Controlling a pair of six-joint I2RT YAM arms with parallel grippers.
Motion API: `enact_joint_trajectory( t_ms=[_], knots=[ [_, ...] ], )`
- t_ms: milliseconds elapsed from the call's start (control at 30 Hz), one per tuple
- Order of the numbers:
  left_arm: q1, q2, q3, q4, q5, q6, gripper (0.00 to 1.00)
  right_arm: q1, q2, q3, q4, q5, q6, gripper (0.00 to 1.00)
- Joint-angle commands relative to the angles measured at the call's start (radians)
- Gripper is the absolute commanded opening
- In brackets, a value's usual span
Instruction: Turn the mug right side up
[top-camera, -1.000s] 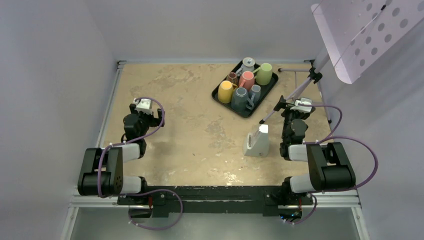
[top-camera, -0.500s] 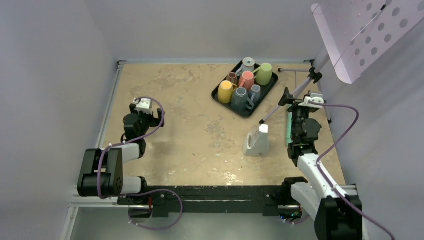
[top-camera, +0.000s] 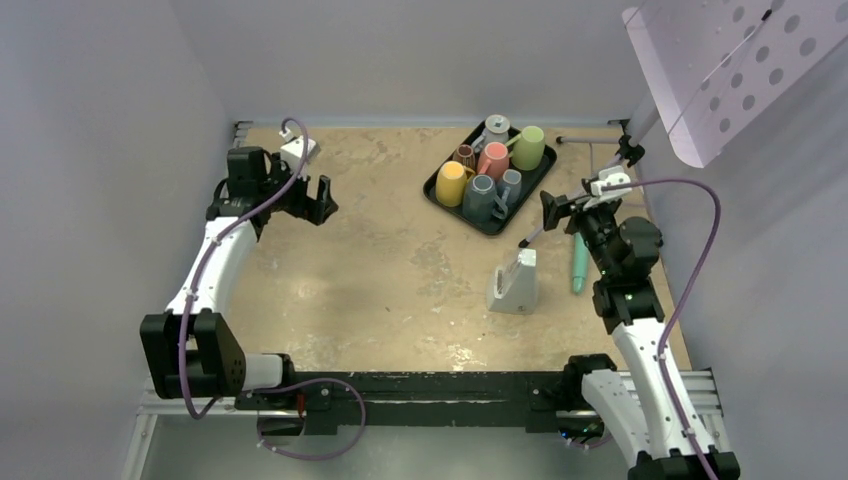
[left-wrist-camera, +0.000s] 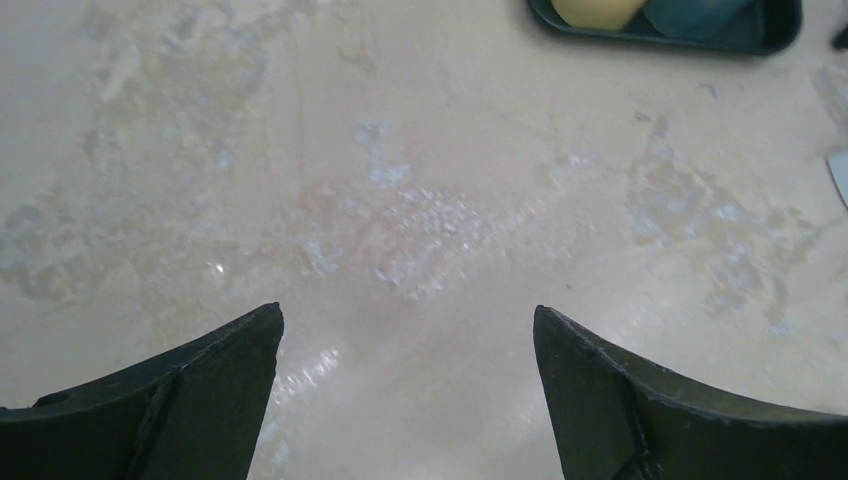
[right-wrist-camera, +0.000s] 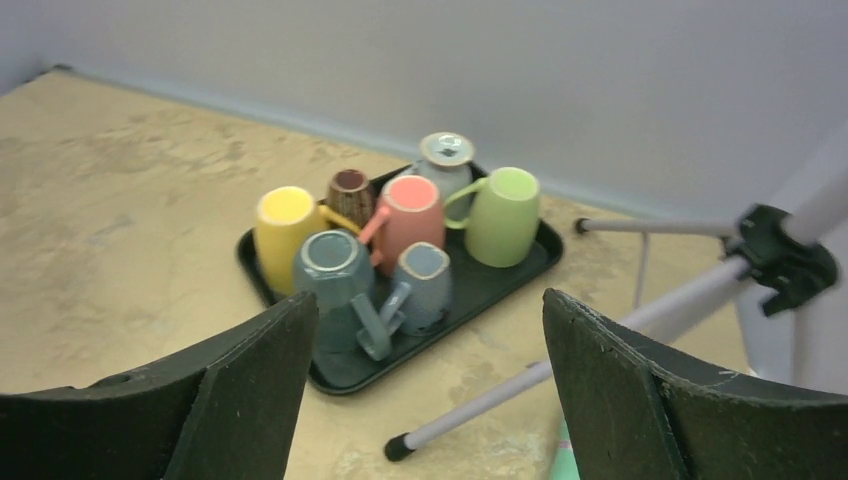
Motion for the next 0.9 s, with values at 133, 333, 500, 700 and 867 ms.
enact_joint_trajectory(
  t_ms=[133, 333, 500, 700, 867],
  knots=[
    [0.005, -0.026, 0.197, -0.570, 0.154, 0.177, 0.95, 0.149, 0.270, 0.296, -0.363, -0.122, -0.163, 0.84],
    [0.004, -0.048, 0.227, -0.588, 0.169, 0.161, 0.93, 0.153, 0.555, 0.495, -0.451, -0.204, -0.318, 0.81],
    [0.004, -0.052, 0.234, -0.583, 0.136, 0.152, 0.92, 0.130, 0.817, 0.685, -0.637, -0.196, -0.418, 0.65],
    [0.004, -0.059, 0.228, -0.595, 0.117, 0.176, 0.91, 0.096, 0.968, 0.737, -0.626, -0.168, -0.432, 0.62],
    [0.004, -0.058, 0.218, -0.585, 0.110, 0.184, 0.91, 0.094, 1.064, 0.768, -0.595, -0.183, -0.441, 0.55]
  ],
)
